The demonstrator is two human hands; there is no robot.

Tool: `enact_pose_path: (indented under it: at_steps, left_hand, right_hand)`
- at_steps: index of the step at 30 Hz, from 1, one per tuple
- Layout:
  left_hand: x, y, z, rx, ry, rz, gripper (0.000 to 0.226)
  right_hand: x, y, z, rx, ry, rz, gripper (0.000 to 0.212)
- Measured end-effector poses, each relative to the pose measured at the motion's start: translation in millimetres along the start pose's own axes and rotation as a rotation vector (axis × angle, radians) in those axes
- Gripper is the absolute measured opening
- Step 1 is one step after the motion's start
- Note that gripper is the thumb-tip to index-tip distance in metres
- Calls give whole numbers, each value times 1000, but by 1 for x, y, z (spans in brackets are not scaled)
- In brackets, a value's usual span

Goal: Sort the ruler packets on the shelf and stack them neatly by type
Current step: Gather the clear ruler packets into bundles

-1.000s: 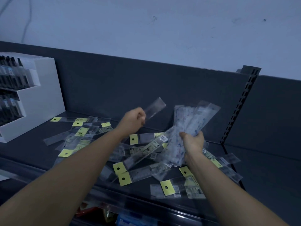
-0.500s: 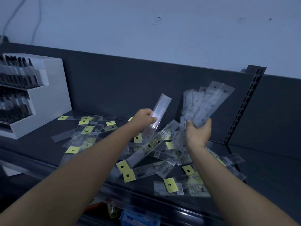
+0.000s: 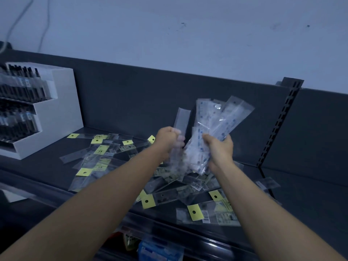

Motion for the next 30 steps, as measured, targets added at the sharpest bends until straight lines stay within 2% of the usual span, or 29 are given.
enact_pose_path:
  at_steps: [3,8,14,18,21,24,26,28,30]
  left_hand:
    - [-1,8,6,-9,61,-24,32]
    - [-8,18,-2,46,207,-85,25]
    - [-14,22,-14,121,144,-70,23]
    - [-12,32,-29,90,106,-95,30]
    - [-10,36,-48,37,1,-104,20]
    - [-11,34,-79,-6,-206,-119,10]
    - [-13,31,-103,-25,-540,-124,19]
    - [-20,32,-121,-163,-956,-207,27]
    - [-35,35,-132,-352,-1234,-361,43]
  right_hand:
    - [15,7,9,-109,-99,143,37]
    - [32,12,18,-216,-109,245,34]
    - [40,19,43,-346,-64,314,23]
    - [47,18,56,-340,14,290,37]
    - [53,19,63,-323,24,308,41]
    - [59,19,65,-312,33,347,38]
    - [62,19,66,-313,49,380,37]
    - [67,18,68,-316,72,405,38]
    - [71,18,69,-315,89,421,38]
Point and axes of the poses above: each hand's wrist, its own y-axis away from the middle knuckle, its own z-axis out of the palm, x = y × z, the point moved 5 cm from there along -y, towards the middle knuckle, and after that the axes turned 10 degrees about -x, right-handed, at the moved point
